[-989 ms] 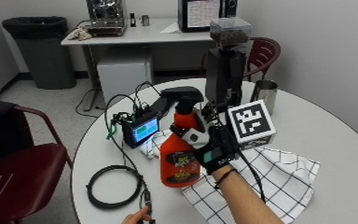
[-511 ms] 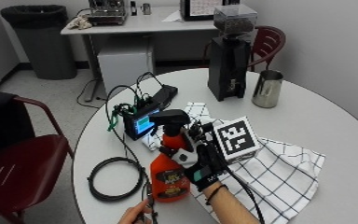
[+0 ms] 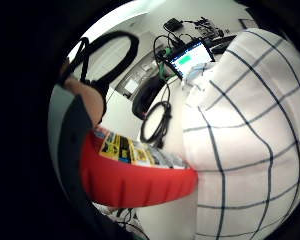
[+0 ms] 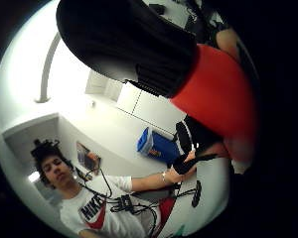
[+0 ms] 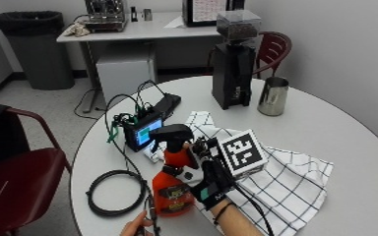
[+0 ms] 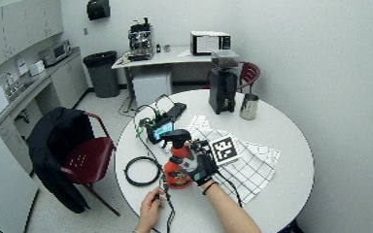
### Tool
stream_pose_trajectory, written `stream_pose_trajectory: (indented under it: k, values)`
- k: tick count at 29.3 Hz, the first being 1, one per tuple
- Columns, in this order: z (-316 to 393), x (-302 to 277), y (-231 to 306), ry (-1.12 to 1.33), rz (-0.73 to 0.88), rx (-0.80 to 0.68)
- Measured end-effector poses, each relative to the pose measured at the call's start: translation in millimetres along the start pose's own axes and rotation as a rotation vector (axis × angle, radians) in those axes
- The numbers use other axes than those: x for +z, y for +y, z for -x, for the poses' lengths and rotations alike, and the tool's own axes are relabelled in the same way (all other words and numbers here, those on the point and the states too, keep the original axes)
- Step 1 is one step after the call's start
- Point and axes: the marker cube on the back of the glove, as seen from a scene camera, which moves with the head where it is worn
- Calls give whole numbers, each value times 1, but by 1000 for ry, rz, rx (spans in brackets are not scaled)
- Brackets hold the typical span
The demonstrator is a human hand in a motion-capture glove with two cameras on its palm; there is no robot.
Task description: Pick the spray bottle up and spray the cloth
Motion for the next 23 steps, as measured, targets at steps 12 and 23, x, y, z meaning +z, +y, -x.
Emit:
stream_pose_trajectory:
  k: [12, 23]
  values:
    - [34, -49, 42, 66, 50, -29]
    - [18, -117, 114, 630, 100, -25]
